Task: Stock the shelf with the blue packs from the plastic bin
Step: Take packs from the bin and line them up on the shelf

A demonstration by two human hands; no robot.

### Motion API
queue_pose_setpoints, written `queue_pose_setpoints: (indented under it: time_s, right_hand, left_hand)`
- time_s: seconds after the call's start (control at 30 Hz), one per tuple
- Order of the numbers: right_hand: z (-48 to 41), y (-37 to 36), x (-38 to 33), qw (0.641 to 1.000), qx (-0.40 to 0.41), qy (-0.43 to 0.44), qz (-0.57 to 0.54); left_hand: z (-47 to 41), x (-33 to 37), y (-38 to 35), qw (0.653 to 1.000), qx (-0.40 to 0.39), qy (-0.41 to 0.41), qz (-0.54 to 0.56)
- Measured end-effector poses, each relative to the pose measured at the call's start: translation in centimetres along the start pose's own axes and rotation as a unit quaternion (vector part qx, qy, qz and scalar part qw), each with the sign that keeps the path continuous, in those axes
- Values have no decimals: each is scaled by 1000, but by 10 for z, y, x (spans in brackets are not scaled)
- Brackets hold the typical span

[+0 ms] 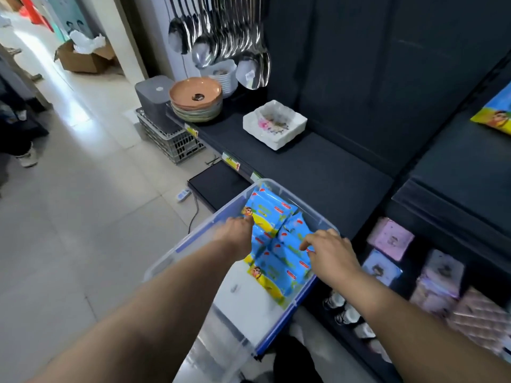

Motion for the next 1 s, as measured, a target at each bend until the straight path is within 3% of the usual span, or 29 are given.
queue_pose_setpoints:
  time_s: [0.2, 0.43, 0.57, 0.73, 1.0]
  right_hand:
    - [-44, -11, 16, 999, -28, 28, -13]
    - [-91, -16, 37, 997, -19, 64, -38]
    - [-104, -17, 40, 996, 0, 79, -45]
    - [-123, -20, 25, 993, -42, 92, -63]
    - [-157, -37, -16, 993, -83, 88, -9]
  left_hand:
    - [-58, 24, -2, 999, 7, -20, -34]
    - [-121, 42, -12, 966, 41, -95, -236]
    - [-124, 45, -10, 949, 69, -108, -287]
    - [-106, 21, -3, 964, 64, -95, -241]
    - [-52, -33, 4, 991, 81, 54, -92]
Point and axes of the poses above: each hand's wrist, its own z-axis away from the middle knuckle, its own y-axis out of the back of the hand, x = y × z, the point moved 4 cm from there along -z, towards the middle knuckle, and after that the axes turned 4 degrees about x, right-handed, at the moved point
